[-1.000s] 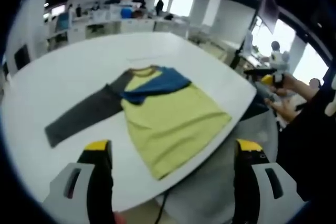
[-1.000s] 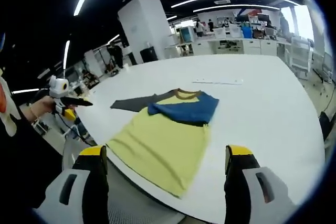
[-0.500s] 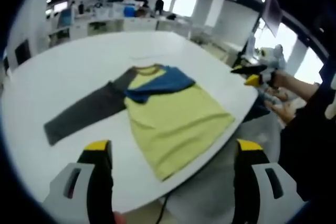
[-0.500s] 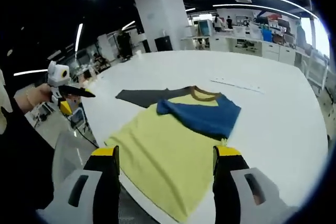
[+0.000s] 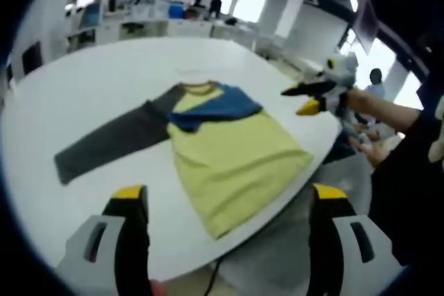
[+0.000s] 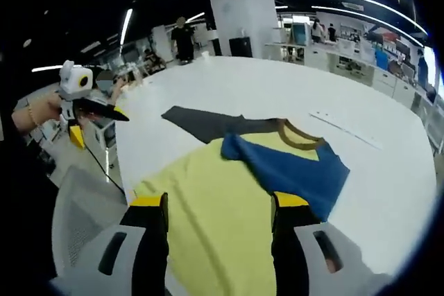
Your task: Fold the garment on the visible template until the final outline fits inside the template.
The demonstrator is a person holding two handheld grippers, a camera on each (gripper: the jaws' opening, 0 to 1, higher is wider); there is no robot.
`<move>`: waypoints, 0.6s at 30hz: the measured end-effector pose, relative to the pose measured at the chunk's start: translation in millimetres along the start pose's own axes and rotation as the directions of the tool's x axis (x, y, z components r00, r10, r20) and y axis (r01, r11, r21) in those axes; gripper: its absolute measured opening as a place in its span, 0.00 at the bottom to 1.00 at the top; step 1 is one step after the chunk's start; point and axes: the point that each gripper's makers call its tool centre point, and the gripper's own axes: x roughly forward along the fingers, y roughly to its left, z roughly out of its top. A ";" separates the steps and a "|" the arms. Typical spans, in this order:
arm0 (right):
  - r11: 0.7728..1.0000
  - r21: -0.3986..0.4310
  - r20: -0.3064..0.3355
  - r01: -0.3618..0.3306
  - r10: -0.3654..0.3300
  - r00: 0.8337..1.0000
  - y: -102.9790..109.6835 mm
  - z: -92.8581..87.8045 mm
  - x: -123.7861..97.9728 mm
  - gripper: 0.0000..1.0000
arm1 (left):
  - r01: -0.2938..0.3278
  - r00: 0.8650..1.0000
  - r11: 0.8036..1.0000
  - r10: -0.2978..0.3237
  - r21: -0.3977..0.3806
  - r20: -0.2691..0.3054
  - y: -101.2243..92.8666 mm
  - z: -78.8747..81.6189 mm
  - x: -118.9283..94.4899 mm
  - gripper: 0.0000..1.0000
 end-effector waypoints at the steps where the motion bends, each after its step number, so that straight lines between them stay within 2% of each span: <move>1: 1.000 -0.004 -0.002 -0.005 0.005 1.000 0.9 1.5 3.0 0.59 | 0.000 1.000 1.000 0.000 -0.002 -0.002 0.6 -1.0 0.0 0.92; 11: 0.999 -0.031 -0.014 -0.043 0.042 0.999 6.1 14.0 39.1 0.52 | -0.015 1.000 0.999 0.015 -0.034 -0.006 11.7 -9.5 -1.2 0.92; 18: 0.998 -0.040 -0.030 -0.051 0.050 0.998 3.1 15.5 61.8 0.45 | -0.019 1.000 0.998 0.019 -0.054 -0.007 17.8 -14.3 0.6 0.92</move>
